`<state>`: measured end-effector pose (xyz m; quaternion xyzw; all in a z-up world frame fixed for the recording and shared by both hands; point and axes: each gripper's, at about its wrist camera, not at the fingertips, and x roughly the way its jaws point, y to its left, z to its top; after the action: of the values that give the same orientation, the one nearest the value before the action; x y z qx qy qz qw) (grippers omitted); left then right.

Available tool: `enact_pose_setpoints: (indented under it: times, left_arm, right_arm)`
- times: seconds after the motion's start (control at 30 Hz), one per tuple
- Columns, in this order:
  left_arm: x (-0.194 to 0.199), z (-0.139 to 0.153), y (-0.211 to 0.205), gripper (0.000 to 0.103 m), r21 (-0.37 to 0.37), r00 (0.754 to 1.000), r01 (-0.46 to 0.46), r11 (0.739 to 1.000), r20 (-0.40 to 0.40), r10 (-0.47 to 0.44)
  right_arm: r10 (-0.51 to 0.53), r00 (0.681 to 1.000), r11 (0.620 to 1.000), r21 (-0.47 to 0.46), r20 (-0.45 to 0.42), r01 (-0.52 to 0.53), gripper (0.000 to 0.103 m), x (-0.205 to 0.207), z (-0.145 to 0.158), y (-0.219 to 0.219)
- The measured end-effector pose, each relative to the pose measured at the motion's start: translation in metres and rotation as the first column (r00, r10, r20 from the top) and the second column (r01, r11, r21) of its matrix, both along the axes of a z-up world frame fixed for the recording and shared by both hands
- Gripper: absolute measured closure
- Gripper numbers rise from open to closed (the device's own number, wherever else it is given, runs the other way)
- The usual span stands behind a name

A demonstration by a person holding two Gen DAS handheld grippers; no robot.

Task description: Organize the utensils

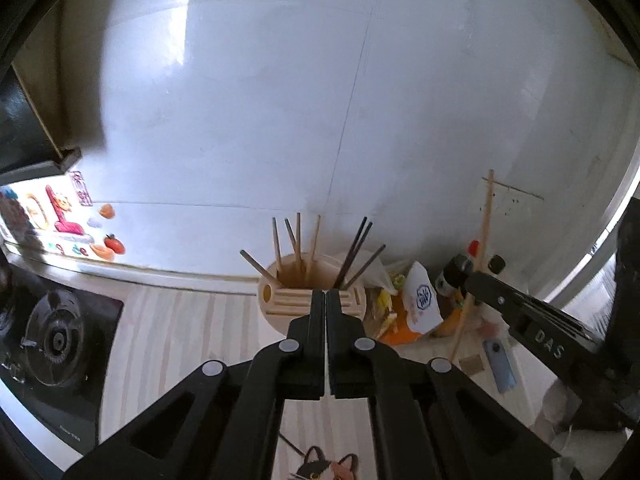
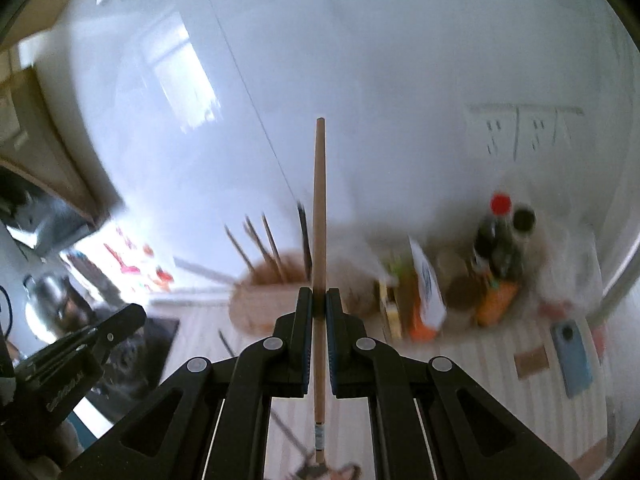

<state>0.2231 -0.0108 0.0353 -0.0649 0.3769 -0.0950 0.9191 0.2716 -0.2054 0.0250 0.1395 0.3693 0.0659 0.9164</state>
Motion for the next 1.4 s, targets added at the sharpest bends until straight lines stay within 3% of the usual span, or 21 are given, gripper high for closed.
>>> enact_pose_setpoints:
  times: [0.1,0.17,0.23,0.3,0.4,0.57,0.67,0.77,0.8,0.83,0.87,0.9,0.93,1.1,1.2,1.3,1.4]
  left_arm:
    - [0.003,-0.034,0.011,0.094,0.023,0.996,-0.024,0.999,-0.083,0.026]
    - [0.006,-0.076,0.027,0.070,0.015,0.978,-0.080,0.997,-0.193,0.081]
    - [0.010,-0.127,0.048,0.060,-0.025,0.935,-0.163,0.986,-0.323,0.147]
    - [0.017,-0.181,0.067,0.060,-0.060,0.866,-0.260,0.964,-0.456,0.205]
    - [0.023,-0.247,0.078,0.060,-0.101,0.772,-0.368,0.924,-0.588,0.244]
    - [0.038,-0.308,0.067,0.060,-0.080,0.682,-0.487,0.870,-0.657,0.321]
    - [0.050,-0.323,0.053,0.060,-0.029,0.659,-0.503,0.864,-0.659,0.361]
    - [0.059,-0.337,0.035,0.061,0.087,0.637,-0.490,0.868,-0.644,0.424]
    - [0.060,-0.339,0.030,0.064,0.122,0.635,-0.482,0.868,-0.634,0.441]
    - [0.060,-0.337,0.024,0.067,0.169,0.652,-0.472,0.865,-0.594,0.471]
    - [0.061,-0.338,0.019,0.079,0.202,0.658,-0.454,0.868,-0.580,0.479]
    - [0.060,-0.338,0.015,0.084,0.228,0.667,-0.439,0.869,-0.565,0.486]
    - [0.059,-0.337,0.013,0.095,0.224,0.684,-0.423,0.878,-0.557,0.471]
    - [0.034,-0.339,0.008,0.097,0.251,0.766,-0.221,0.942,-0.553,0.327]
    - [0.000,-0.340,0.006,0.097,0.305,0.801,-0.056,0.951,-0.554,0.225]
    - [-0.036,-0.341,0.010,0.097,0.345,0.803,0.059,0.937,-0.574,0.160]
    - [-0.051,-0.341,0.019,0.097,0.317,0.783,0.080,0.945,-0.607,0.137]
  right_arm:
    - [0.021,0.999,1.000,0.011,-0.045,-0.020,0.096,0.019,0.002,0.000]
    - [0.034,0.995,0.999,-0.003,-0.098,-0.035,0.096,0.021,-0.013,0.003]
    - [0.044,0.981,0.999,-0.014,-0.190,-0.048,0.096,0.019,-0.046,0.005]
    - [0.058,0.949,0.998,0.014,-0.310,-0.057,0.096,0.017,-0.093,0.006]
    - [0.041,0.898,0.999,-0.007,-0.439,-0.049,0.096,0.016,-0.156,0.009]
    - [-0.007,0.821,0.997,-0.063,-0.572,-0.036,0.096,0.018,-0.230,0.012]
    - [-0.048,0.800,0.991,-0.130,-0.598,-0.037,0.096,0.023,-0.254,0.013]
    - [-0.096,0.787,0.979,-0.201,-0.609,-0.036,0.096,0.025,-0.273,0.012]
    - [-0.108,0.784,0.976,-0.217,-0.612,-0.035,0.096,0.026,-0.277,0.010]
    - [-0.117,0.780,0.973,-0.230,-0.615,-0.035,0.096,0.027,-0.280,0.009]
    - [-0.126,0.777,0.970,-0.242,-0.617,-0.035,0.096,0.027,-0.284,0.008]
    - [-0.135,0.773,0.967,-0.253,-0.620,-0.035,0.096,0.028,-0.287,0.006]
    - [-0.142,0.769,0.964,-0.262,-0.623,-0.035,0.096,0.027,-0.289,0.005]
    - [-0.143,0.763,0.962,-0.271,-0.630,-0.044,0.096,0.021,-0.293,0.000]
    - [-0.126,0.757,0.965,-0.257,-0.641,-0.057,0.096,0.012,-0.292,-0.007]
    - [-0.098,0.745,0.971,-0.227,-0.660,-0.074,0.096,-0.004,-0.294,-0.009]
    - [-0.074,0.739,0.971,-0.216,-0.670,-0.099,0.096,-0.020,-0.295,-0.005]
